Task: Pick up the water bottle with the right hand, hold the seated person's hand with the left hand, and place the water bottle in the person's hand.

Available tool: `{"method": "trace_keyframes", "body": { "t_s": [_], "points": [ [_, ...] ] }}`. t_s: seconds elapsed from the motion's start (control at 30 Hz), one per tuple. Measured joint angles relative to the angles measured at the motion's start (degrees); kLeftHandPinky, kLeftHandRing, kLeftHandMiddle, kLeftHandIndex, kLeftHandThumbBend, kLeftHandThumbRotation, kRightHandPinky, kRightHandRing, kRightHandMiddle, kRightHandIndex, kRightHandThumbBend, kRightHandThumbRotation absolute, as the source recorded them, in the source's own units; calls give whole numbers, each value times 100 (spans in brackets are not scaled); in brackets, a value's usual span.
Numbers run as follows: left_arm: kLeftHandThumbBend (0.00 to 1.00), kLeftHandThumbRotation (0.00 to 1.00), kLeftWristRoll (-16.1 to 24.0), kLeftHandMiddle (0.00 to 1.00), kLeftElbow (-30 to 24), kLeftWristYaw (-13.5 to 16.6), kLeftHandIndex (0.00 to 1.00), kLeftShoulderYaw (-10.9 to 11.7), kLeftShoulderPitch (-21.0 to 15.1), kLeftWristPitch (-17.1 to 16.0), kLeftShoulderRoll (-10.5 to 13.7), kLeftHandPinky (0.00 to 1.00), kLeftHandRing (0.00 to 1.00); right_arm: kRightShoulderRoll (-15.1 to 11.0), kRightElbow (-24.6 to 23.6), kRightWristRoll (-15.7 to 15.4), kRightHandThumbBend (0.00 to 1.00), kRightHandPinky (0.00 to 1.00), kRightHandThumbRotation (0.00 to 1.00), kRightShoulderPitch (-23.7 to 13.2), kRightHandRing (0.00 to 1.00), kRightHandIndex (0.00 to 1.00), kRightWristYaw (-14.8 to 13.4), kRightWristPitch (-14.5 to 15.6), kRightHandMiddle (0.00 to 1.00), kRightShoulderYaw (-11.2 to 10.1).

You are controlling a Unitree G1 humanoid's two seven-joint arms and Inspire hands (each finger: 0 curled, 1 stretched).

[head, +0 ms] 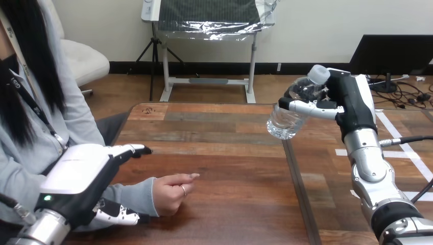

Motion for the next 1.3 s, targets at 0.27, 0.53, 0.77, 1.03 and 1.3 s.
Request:
{"method": "trace_keyframes", "body": {
  "t_s": [0.27,0.53,0.77,1.03,1.3],
  "points": [
    [100,26,177,77,615,175,79,-317,-309,-2,150,71,77,36,-220,120,81,30,0,143,35,47,193,-174,44,-2],
    [100,28,249,77,1063,191,78,-565,-529,46,261,69,76,60,-479,257,79,32,0,337,38,48,479,-311,45,-2],
    [100,29,304,76,1456,183,77,-776,-714,62,364,67,73,70,-704,388,79,33,0,511,38,48,662,-324,45,-4],
    [100,29,247,73,1761,170,75,-873,-929,63,435,63,68,68,-1033,517,80,33,0,733,38,48,849,-324,44,-24],
    [100,27,220,71,1792,27,73,-1016,-1090,170,505,61,66,70,-1399,597,80,32,0,923,38,47,978,-324,44,-24]
  ]
}}
